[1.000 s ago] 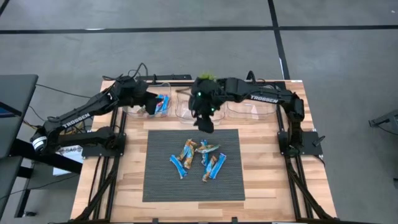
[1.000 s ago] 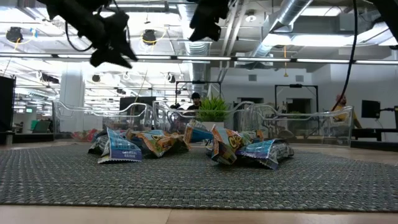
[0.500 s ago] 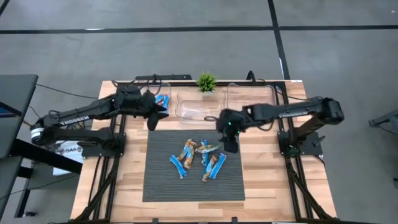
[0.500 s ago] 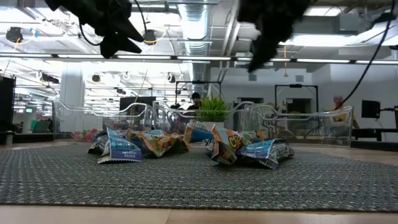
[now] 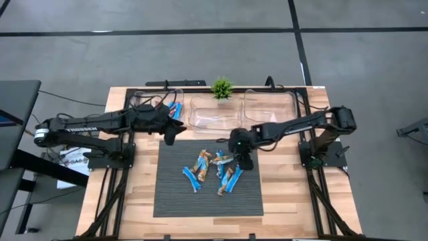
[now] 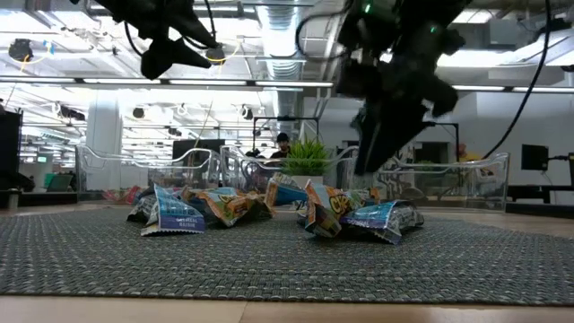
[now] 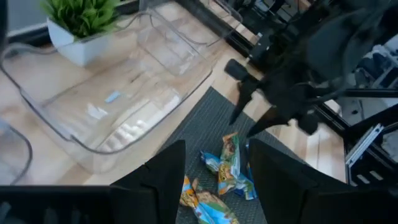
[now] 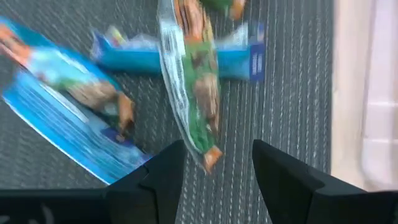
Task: Pick and place Granola Bars by type
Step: Put the green granola bar into the top center transparent bin
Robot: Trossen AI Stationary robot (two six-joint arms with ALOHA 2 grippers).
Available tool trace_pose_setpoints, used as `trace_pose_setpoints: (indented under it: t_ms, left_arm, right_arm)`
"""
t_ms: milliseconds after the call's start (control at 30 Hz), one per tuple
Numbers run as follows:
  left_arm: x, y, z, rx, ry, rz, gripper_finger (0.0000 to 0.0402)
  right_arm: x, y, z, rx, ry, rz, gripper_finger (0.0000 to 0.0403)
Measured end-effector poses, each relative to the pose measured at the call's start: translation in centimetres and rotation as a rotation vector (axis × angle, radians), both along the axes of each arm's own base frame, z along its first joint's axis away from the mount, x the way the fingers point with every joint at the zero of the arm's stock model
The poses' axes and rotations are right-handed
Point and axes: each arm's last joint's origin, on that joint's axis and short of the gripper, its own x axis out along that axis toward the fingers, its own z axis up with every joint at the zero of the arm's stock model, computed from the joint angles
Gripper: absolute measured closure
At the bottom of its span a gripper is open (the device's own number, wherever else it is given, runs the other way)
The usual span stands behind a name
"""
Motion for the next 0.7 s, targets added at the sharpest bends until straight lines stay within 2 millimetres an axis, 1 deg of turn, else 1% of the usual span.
trace_pose_setpoints:
  t_ms: [100,200,300,433,533,700]
  left_arm:
    - [0.0,-0.3,0.0,-0.042,-0.007,0.011,0.0233]
    - [0.1,-0.4,0.0,-0.074,-0.018,0.024,0.0233]
    - [0.1,-0.6,0.0,-0.091,-0.022,0.031,0.0233]
    - [0.1,-0.6,0.0,-0.1,-0.021,0.048,0.0233]
    - [0.1,-0.6,0.0,-0.094,-0.021,0.063,0.0233]
    - [0.1,-0.6,0.0,-0.091,-0.02,0.071,0.0233]
  right_arm:
    - [0.7,-0.1,-1.5,0.008,0.018,0.019,0.0223]
    - [0.9,0.0,-2.5,0.034,0.046,0.054,0.0223]
    - [1.1,0.1,-3.1,0.051,0.057,0.074,0.0223]
    - [1.3,0.1,-3.1,0.053,0.041,0.075,0.0233]
    - [1.4,0.0,-2.9,0.052,0.022,0.075,0.0267]
    - [1.5,-0.1,-2.7,0.079,0.006,0.081,0.0352]
